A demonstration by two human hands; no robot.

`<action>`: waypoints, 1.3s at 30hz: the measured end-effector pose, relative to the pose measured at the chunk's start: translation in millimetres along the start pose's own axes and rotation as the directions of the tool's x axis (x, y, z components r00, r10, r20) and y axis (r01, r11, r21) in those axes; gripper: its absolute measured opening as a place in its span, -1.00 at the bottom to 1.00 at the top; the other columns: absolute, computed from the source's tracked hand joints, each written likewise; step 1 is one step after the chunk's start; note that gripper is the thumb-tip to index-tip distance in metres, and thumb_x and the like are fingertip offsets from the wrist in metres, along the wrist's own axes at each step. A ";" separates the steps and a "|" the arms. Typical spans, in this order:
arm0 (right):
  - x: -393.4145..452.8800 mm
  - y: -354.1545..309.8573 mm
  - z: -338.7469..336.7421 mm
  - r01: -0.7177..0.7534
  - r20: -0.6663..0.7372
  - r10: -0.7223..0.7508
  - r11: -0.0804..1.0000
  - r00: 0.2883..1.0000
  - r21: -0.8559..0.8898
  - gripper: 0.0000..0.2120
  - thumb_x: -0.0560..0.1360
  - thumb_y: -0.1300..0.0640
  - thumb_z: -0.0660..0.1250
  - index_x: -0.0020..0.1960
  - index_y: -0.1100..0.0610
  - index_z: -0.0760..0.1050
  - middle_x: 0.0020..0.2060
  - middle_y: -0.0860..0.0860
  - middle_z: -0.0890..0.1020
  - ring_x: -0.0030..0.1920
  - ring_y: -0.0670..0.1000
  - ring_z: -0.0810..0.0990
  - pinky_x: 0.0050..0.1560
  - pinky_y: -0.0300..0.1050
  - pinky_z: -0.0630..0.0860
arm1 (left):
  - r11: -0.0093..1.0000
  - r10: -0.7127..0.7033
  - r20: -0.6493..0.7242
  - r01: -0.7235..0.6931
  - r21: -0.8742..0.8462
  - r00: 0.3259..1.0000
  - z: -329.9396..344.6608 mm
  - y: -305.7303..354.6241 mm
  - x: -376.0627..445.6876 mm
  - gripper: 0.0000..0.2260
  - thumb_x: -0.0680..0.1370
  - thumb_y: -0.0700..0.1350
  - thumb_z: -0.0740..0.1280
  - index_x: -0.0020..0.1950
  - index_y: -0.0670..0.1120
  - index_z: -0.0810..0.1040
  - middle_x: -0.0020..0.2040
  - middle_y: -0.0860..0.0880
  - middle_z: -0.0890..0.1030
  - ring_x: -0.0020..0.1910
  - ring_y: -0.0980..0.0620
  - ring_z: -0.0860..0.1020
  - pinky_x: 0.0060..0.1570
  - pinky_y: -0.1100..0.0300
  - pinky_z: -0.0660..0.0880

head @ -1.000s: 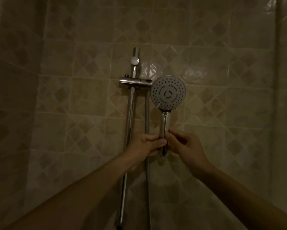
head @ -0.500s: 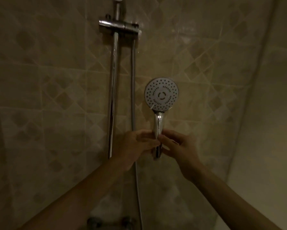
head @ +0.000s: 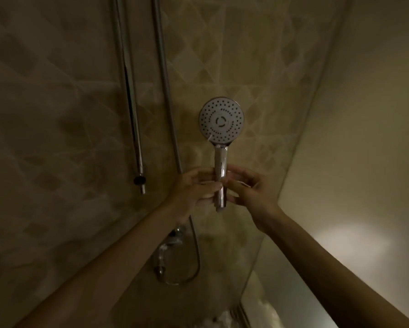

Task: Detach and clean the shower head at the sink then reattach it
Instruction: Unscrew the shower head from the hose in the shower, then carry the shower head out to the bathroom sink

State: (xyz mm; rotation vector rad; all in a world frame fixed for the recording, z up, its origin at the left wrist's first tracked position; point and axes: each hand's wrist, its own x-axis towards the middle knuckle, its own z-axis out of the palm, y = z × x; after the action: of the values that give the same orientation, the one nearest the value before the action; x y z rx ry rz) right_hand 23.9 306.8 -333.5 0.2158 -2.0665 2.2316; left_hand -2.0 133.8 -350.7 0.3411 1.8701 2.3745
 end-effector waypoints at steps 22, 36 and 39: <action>-238.7 154.2 -103.2 -0.424 -0.488 0.433 0.895 0.758 0.137 -0.81 0.57 0.31 0.42 0.15 0.17 0.68 0.09 0.19 0.70 -0.05 0.03 0.77 -0.17 -0.17 0.67 | 0.793 -0.603 0.363 0.582 0.180 0.710 105.8 -232.3 -121.6 -0.74 0.47 -0.25 0.48 0.09 0.04 0.72 0.12 -0.05 0.72 0.05 -0.09 0.72 -0.06 0.01 0.65; -457.8 169.0 -146.0 -0.308 -0.742 0.496 0.867 0.452 0.392 -0.81 0.55 0.32 0.45 0.13 0.14 0.70 0.02 0.04 0.75 -0.08 0.09 0.78 -0.18 -0.10 0.69 | 0.681 -0.729 0.541 0.521 0.514 0.418 233.0 -271.5 -268.4 -0.73 0.53 -0.24 0.44 0.20 -0.03 0.67 0.11 -0.03 0.72 0.01 -0.08 0.73 -0.15 0.11 0.65; -506.3 171.9 -146.0 -0.267 -0.783 0.497 0.866 0.373 0.423 -0.80 0.55 0.29 0.45 0.14 0.10 0.69 0.05 0.04 0.76 -0.05 0.10 0.78 -0.14 -0.08 0.70 | 0.658 -0.746 0.585 0.484 0.577 0.316 257.4 -278.8 -302.5 -0.71 0.53 -0.24 0.44 0.23 -0.05 0.64 0.13 -0.03 0.71 0.08 -0.09 0.70 -0.05 0.06 0.63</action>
State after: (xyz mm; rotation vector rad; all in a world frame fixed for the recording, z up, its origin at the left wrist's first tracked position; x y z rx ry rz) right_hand 488.9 453.0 -597.2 -1.3010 -1.2990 2.0174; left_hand 335.5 379.4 -598.3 0.4703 1.4581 1.0729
